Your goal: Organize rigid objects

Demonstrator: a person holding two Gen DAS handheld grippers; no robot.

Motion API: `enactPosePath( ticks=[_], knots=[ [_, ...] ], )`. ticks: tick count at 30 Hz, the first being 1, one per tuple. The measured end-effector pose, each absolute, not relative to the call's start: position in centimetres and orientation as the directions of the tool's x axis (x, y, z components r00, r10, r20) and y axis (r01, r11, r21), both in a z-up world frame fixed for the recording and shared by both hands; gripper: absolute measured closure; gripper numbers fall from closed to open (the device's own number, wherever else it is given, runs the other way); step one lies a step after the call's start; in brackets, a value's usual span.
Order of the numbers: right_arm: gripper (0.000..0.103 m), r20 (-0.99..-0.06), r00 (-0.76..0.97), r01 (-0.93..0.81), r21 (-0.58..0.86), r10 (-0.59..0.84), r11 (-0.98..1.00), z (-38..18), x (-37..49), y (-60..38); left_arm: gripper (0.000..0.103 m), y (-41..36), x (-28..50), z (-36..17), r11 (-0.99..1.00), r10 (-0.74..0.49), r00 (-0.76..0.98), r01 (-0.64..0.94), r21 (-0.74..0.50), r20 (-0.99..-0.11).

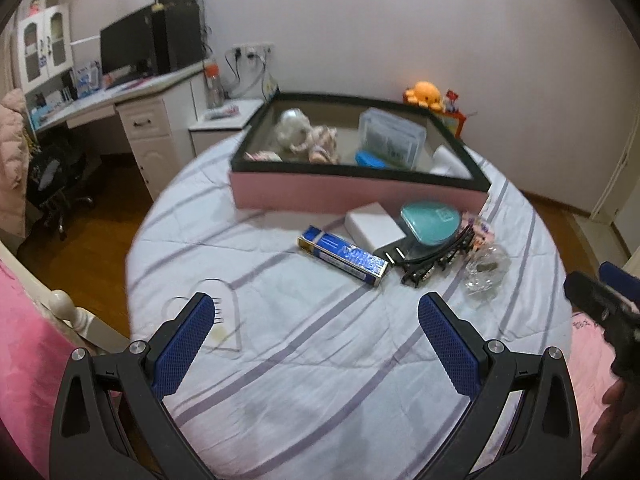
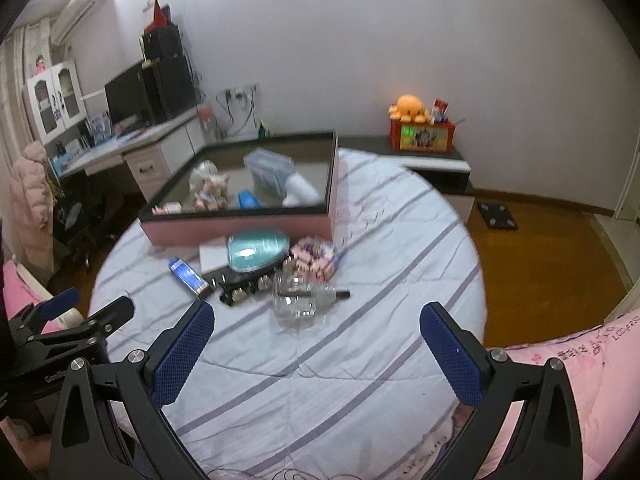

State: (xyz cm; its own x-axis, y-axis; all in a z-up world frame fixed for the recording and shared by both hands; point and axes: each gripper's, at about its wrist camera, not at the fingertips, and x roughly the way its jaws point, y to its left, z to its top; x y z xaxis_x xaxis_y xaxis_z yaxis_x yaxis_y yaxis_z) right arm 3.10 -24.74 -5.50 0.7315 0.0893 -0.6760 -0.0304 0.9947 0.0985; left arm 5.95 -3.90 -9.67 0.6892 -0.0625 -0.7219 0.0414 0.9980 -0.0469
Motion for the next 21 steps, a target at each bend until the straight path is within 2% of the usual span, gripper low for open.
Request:
enactPosePath(
  ticks=[13,18,21],
  knots=[
    [0.0,-0.756,0.647,-0.033,0.109,0.105,0.993,-9.9,7.3,-24.6,0.0,-5.0,12.3,-14.5,0.997,-0.057,0.586,0.068,-0.021,-0.808],
    [0.0,-0.771,0.626,-0.035,0.119,0.115,0.992,-11.0,8.8,-24.5,0.0,-4.8,13.3,-15.0,0.994,-0.087,0.572,0.1,-0.036,-0.816],
    [0.0,-0.776,0.618,-0.044,0.125,0.125,0.991,-11.4,9.4,-24.2,0.0,-5.4,13.9,-15.2,0.992,-0.074,0.564,0.126,-0.002,-0.822]
  ],
)
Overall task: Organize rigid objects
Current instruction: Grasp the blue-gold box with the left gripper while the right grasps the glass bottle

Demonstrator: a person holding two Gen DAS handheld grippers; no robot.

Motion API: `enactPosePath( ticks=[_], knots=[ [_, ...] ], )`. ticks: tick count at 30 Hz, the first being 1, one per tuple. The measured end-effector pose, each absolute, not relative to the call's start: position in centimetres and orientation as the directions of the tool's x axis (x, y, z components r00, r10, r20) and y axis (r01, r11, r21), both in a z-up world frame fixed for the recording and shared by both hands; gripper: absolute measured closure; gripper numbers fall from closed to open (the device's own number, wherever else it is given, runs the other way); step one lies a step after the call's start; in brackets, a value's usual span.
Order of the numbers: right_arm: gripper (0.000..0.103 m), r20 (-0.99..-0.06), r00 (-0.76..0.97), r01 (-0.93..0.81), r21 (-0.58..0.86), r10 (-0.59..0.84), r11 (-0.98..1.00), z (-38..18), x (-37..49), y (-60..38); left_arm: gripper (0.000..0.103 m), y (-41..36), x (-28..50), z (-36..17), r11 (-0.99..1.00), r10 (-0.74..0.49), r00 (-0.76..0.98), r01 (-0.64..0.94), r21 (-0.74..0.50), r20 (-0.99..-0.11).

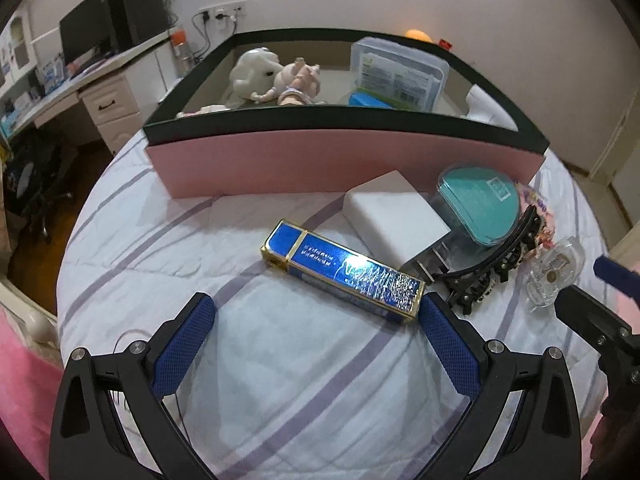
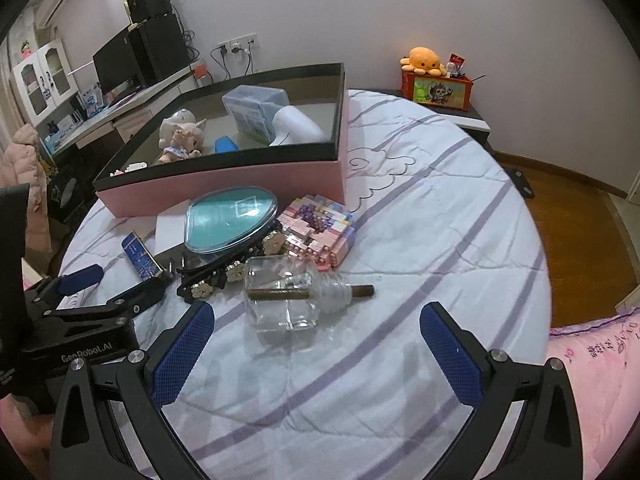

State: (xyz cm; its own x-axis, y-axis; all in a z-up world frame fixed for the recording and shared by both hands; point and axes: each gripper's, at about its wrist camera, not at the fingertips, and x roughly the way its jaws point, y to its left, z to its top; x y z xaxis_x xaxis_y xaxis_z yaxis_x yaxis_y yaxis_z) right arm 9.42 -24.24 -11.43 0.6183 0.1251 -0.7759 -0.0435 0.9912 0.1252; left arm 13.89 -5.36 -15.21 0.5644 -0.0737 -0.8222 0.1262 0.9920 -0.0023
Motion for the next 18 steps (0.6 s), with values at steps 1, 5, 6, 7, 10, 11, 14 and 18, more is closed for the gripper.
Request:
enactPosePath(
  ticks=[1,5,6,7,10,11,14,18],
  knots=[
    [0.0,-0.777,0.616,-0.046,0.126,0.127,0.991,-11.5,9.6,-24.1,0.0,-5.6,14.1,-15.4,0.991,-0.065,0.56,0.132,0.011,-0.826],
    [0.0,-0.787,0.605,-0.047,0.119,0.123,0.992,-12.2,10.5,-23.9,0.0,-5.8,14.9,-15.6,0.99,-0.07,0.555,0.143,0.012,-0.829],
    [0.0,-0.79,0.6,-0.044,0.119,0.121,0.992,-12.5,10.7,-24.0,0.0,-5.8,15.0,-15.6,0.99,-0.073,0.554,0.143,0.008,-0.829],
    [0.0,-0.793,0.597,-0.042,0.119,0.121,0.992,-12.7,10.9,-24.1,0.0,-5.6,15.1,-15.6,0.99,-0.08,0.554,0.142,-0.001,-0.829],
    [0.0,-0.799,0.59,-0.05,0.113,0.121,0.992,-13.4,11.2,-24.1,0.0,-5.5,15.1,-15.7,0.989,-0.092,0.556,0.148,-0.01,-0.826],
    [0.0,-0.798,0.591,-0.054,0.109,0.12,0.993,-13.5,11.2,-24.0,0.0,-5.4,15.1,-15.7,0.989,-0.096,0.557,0.149,-0.014,-0.825],
    [0.001,-0.787,0.604,-0.068,0.106,0.125,0.992,-13.6,11.1,-24.0,0.003,-5.2,14.9,-15.6,0.988,-0.113,0.559,0.152,-0.032,-0.822],
    [0.016,-0.78,0.613,-0.078,0.095,0.123,0.992,-13.6,11.0,-24.1,0.019,-5.2,14.3,-15.4,0.986,-0.125,0.57,0.162,-0.037,-0.812]
  ],
)
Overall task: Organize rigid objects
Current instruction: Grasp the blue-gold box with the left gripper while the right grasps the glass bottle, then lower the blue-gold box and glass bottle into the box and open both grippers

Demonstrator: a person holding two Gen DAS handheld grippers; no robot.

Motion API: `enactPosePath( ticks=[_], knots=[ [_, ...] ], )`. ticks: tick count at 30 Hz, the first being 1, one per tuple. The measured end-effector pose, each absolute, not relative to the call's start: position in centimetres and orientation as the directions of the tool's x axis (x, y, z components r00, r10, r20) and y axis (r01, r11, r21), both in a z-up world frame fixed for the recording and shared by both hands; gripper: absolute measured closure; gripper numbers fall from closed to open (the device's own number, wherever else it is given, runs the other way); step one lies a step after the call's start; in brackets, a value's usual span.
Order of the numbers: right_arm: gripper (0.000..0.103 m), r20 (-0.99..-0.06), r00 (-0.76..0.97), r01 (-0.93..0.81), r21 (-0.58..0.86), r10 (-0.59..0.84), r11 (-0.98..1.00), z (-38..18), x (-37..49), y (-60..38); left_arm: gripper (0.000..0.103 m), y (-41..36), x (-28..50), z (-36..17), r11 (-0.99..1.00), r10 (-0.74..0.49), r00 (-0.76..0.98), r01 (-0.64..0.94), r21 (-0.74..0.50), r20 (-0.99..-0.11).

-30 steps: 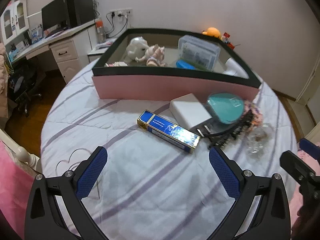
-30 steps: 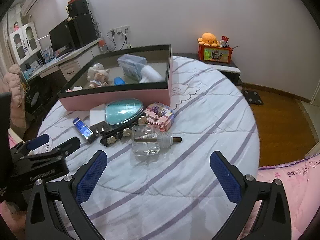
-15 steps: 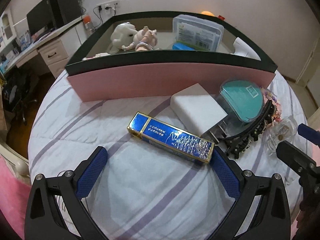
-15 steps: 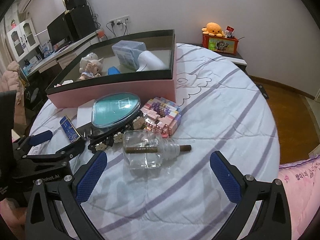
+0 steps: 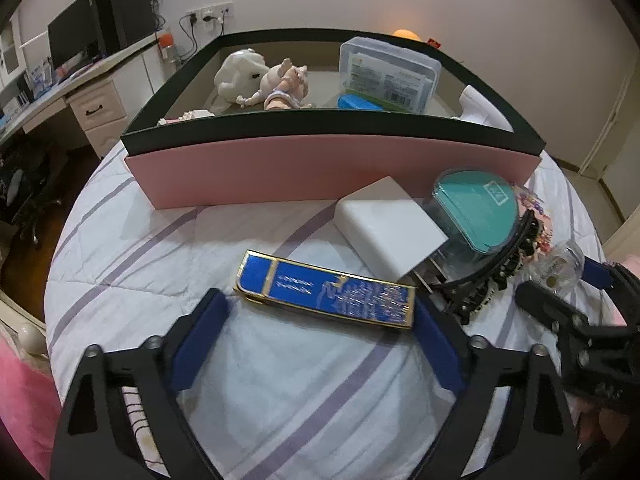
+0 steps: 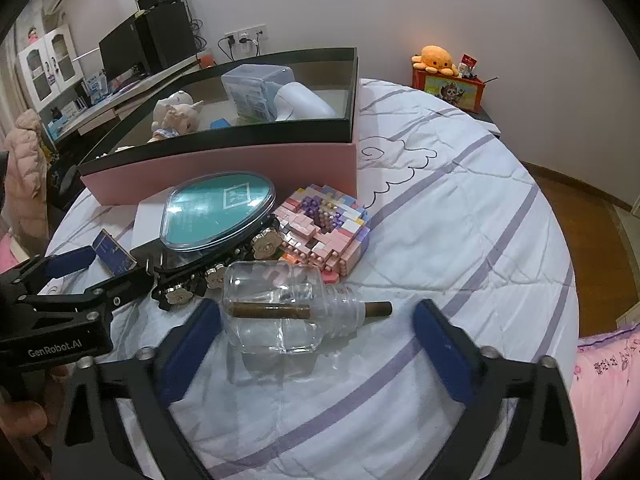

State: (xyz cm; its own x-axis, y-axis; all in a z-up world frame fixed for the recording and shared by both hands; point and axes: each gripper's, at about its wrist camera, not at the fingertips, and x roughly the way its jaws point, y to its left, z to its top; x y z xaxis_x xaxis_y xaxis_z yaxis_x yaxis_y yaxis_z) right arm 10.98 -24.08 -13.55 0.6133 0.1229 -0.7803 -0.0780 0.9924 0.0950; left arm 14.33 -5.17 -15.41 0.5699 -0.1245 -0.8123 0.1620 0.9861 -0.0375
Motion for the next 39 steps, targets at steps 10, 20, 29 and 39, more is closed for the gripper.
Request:
enactPosePath(
  ticks=[10,20,29,39],
  knots=[
    [0.025,-0.757,0.634,-0.088,0.132,0.158,0.987,-12.5,9.6,-24.8,0.02,-3.9,12.7,-14.6,0.984,-0.171,0.577,0.146,-0.105,-0.799],
    [0.025,-0.728,0.662,-0.117,0.135,0.179,0.984,-10.1,8.1,-24.1,0.02,-2.8,11.2,-12.5,0.985,-0.169,0.613,0.135,-0.109,-0.772],
    [0.025,-0.701,0.685,-0.147,0.134,0.199,0.98,-8.2,7.8,-23.3,0.02,-2.1,10.6,-9.8,0.986,-0.165,0.659,0.135,-0.1,-0.734],
    [0.025,-0.67,0.711,-0.183,0.118,0.214,0.976,-6.2,8.6,-22.6,0.02,-1.8,11.2,-7.4,0.986,-0.164,0.695,0.145,-0.088,-0.699]
  ],
)
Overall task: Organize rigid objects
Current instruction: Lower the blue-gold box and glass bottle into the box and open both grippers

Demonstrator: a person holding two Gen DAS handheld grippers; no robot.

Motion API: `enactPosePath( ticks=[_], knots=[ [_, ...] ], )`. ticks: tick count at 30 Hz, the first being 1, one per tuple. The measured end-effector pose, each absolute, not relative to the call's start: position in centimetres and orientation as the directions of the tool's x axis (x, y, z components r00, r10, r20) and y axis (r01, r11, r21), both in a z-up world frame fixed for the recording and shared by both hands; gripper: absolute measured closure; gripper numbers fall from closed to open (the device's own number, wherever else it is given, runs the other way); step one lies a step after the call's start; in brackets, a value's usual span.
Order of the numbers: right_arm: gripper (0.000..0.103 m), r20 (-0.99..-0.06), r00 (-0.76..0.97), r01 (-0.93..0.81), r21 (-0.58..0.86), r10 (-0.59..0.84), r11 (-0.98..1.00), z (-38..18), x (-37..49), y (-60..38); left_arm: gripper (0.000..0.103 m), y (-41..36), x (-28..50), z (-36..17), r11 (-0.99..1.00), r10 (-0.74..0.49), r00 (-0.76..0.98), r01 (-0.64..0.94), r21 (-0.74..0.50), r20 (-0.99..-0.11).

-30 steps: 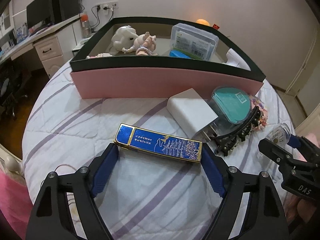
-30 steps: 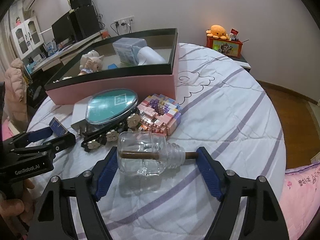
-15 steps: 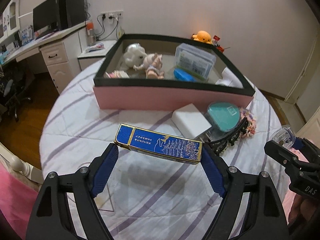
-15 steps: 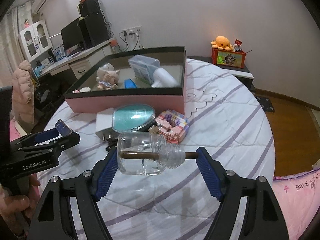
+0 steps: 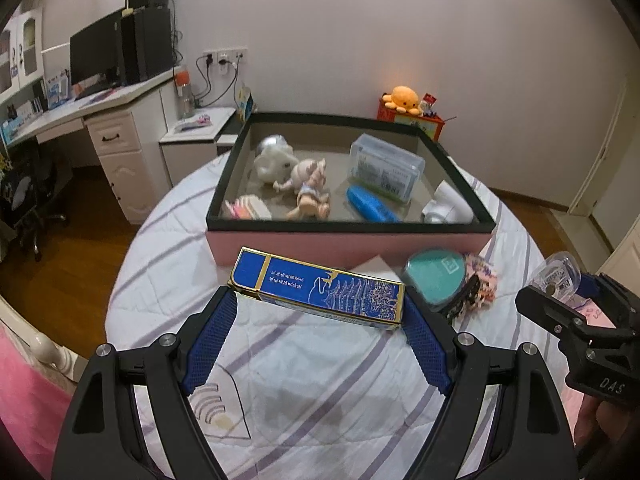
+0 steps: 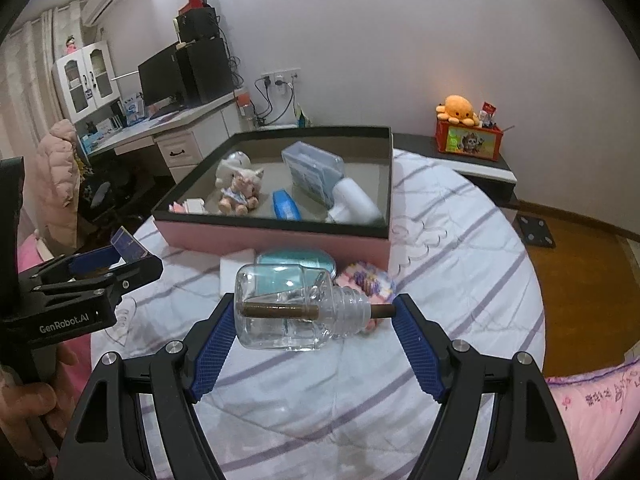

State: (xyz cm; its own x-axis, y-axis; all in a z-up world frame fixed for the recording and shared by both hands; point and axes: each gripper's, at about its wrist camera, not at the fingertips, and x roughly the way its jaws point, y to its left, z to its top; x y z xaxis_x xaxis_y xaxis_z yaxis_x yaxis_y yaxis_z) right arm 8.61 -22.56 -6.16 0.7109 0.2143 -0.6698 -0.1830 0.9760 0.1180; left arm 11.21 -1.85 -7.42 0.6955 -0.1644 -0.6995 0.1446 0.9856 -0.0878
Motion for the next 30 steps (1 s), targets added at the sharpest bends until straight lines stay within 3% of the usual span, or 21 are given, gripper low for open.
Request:
enactPosePath(
  ticks=[15,30],
  knots=[
    [0.025,-0.616,0.753,-0.216,0.099,0.231,0.971,-2.5,15.2,-21.8,0.02,-1.9,17.3,-3.8,0.987,-0.157,0.758,0.131,-0.088,-0.633],
    [0.025,-0.692,0.683,-0.219,0.111,0.234,0.969,-6.2,22.6,-20.7,0.02,-2.6,25.0,-7.5,0.988,-0.156,0.711,0.111,-0.11,-0.686]
  ],
)
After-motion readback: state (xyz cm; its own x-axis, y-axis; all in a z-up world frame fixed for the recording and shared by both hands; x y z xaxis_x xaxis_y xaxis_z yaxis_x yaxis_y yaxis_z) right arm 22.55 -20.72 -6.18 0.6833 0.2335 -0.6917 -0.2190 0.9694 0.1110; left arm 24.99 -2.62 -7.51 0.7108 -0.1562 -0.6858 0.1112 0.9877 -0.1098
